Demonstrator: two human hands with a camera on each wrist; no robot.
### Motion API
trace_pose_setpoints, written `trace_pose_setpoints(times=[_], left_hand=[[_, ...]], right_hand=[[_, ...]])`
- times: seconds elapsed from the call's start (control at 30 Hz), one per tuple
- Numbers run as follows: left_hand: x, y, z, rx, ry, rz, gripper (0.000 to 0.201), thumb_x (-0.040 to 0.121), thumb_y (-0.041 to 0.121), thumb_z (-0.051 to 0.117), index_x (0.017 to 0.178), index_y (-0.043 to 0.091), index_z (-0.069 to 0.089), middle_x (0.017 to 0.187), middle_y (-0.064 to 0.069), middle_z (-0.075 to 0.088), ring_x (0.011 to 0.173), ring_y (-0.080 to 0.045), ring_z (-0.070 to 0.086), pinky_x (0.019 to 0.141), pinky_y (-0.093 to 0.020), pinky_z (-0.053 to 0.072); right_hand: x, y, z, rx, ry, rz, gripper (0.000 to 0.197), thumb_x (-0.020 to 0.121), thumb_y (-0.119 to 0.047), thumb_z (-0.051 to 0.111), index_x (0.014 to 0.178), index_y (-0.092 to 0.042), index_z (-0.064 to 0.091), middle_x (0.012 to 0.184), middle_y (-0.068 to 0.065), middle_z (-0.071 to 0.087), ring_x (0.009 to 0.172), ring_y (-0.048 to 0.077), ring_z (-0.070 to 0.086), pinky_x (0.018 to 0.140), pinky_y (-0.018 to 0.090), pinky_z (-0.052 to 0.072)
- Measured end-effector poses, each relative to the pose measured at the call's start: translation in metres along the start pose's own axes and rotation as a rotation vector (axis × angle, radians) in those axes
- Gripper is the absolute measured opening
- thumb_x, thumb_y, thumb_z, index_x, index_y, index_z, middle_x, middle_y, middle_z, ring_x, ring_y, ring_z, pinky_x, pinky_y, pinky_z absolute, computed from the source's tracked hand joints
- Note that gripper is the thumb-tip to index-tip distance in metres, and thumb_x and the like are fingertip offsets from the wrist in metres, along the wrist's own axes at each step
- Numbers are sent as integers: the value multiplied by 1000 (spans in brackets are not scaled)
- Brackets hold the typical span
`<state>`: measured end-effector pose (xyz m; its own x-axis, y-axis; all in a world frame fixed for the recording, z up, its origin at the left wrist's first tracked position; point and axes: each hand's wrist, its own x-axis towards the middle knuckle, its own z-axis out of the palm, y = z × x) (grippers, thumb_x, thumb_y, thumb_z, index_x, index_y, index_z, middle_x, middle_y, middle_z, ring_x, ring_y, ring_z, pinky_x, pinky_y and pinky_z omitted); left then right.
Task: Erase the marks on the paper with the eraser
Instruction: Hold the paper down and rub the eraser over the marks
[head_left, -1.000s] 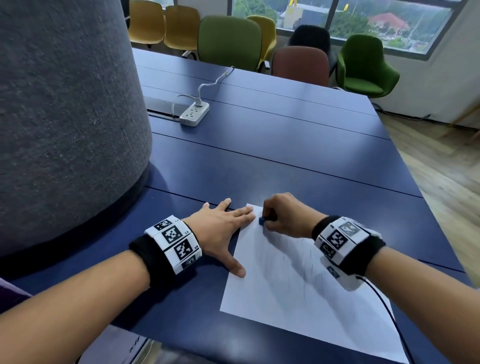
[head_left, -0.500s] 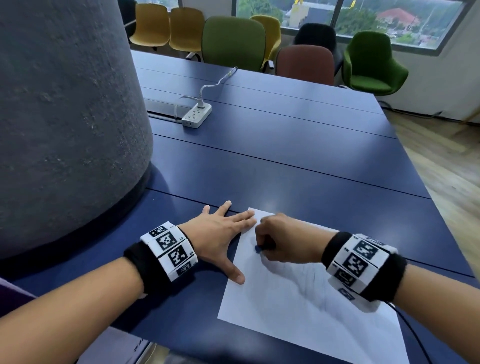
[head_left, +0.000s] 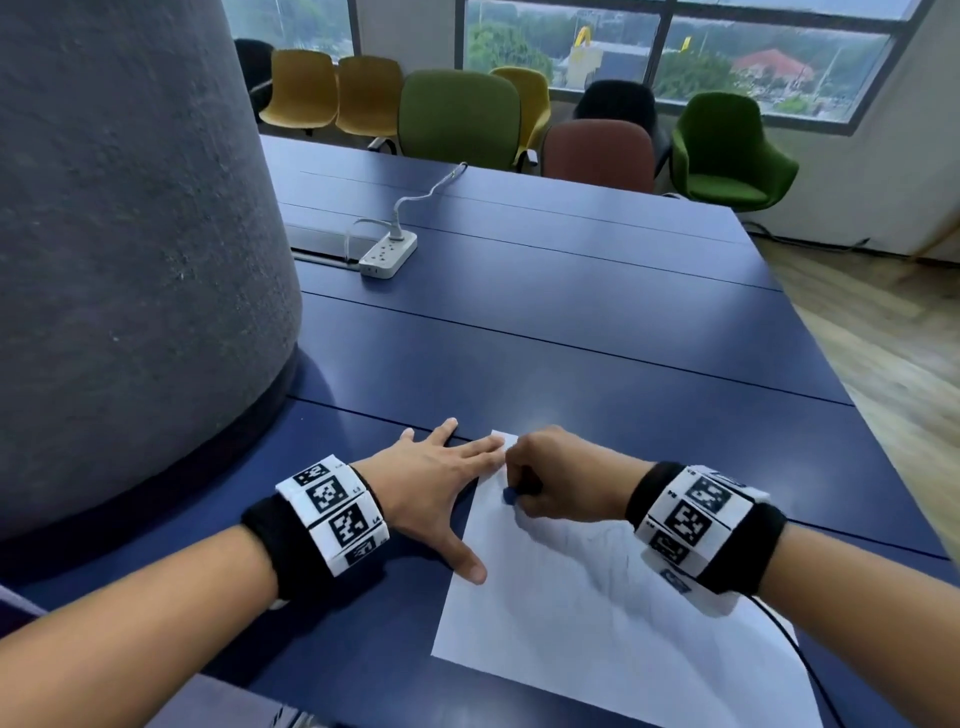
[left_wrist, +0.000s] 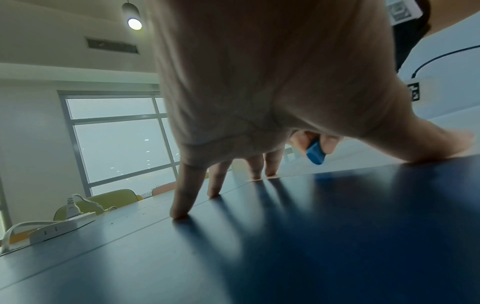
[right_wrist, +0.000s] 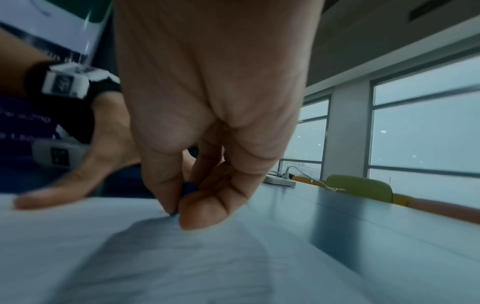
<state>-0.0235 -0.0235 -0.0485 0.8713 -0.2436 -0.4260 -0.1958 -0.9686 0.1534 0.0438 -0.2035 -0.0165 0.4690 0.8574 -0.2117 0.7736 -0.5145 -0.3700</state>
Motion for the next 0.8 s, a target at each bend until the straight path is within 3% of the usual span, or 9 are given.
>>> trace_pose_setpoints(times=[0.1, 0.17, 0.23, 0.27, 0.37, 0.5, 0.6, 0.7, 0.8], left_hand=[[2, -1, 1, 10, 5, 4, 131, 52, 85, 68, 153, 41, -4, 159, 27, -12, 149, -30, -8, 114, -65, 12], [1, -1, 1, 16, 3, -1, 130, 52, 85, 67, 153, 40, -2, 158, 27, -12, 150, -29, -9, 114, -65, 13], [1, -1, 0, 28, -3, -1, 131, 52, 86, 67, 154, 39, -2, 158, 27, -13, 150, -29, -9, 114, -65, 13], [1, -1, 0, 29, -14, -1, 132, 52, 86, 67, 153, 39, -3, 158, 27, -14, 150, -29, -9, 114, -65, 13], [1, -2, 0, 29, -37, 3, 139, 48, 86, 68, 153, 40, -11, 158, 26, -17, 149, -30, -12, 114, -66, 11], [0, -2, -1, 35, -41, -3, 140, 48, 85, 70, 154, 38, -8, 158, 26, -17, 149, -30, -12, 113, -66, 13], [-1, 1, -3, 37, -47, -14, 139, 49, 84, 71, 154, 37, -7, 158, 25, -17, 149, -30, -12, 113, -66, 14], [-2, 2, -4, 40, -43, -12, 140, 49, 84, 71, 154, 37, -9, 158, 26, -17, 149, -30, -12, 114, -64, 14], [-2, 1, -3, 37, -38, -13, 140, 49, 84, 71, 154, 37, -8, 158, 27, -16, 149, -30, -11, 114, -64, 15]], right_hand=[[-4, -1, 8, -6, 15, -12, 13, 83, -11, 65, 71, -13, 59, 69, -8, 56, 61, 12, 48, 61, 21, 39], [-11, -10, 13, -10, -63, -50, 12, 83, -13, 66, 74, -18, 60, 68, -14, 48, 60, 6, 45, 62, 17, 38], [-13, -14, 10, -12, -104, -59, 3, 83, -14, 68, 82, -12, 67, 70, -11, 54, 61, 5, 48, 62, 18, 42], [-11, -13, 7, -12, -93, -39, 8, 83, -15, 69, 83, -7, 67, 72, -5, 59, 61, 8, 50, 62, 21, 43], [-6, -4, 3, 12, -9, 19, 16, 83, -15, 67, 80, 0, 65, 79, 11, 67, 70, 27, 58, 67, 36, 49], [-17, -12, 16, 13, -37, -31, 5, 80, -13, 67, 79, -9, 64, 77, -4, 62, 69, 15, 52, 68, 28, 48], [-21, -18, 14, 12, -124, -52, 6, 81, -14, 70, 85, -10, 68, 83, 1, 67, 70, 13, 53, 70, 28, 50], [-12, -8, 5, 9, -10, 20, 11, 82, -15, 69, 84, -4, 67, 83, 8, 69, 71, 21, 57, 70, 35, 51], [-14, -8, 11, 3, 6, -5, 7, 82, -15, 68, 80, -8, 65, 77, 0, 63, 71, 18, 55, 70, 34, 50]])
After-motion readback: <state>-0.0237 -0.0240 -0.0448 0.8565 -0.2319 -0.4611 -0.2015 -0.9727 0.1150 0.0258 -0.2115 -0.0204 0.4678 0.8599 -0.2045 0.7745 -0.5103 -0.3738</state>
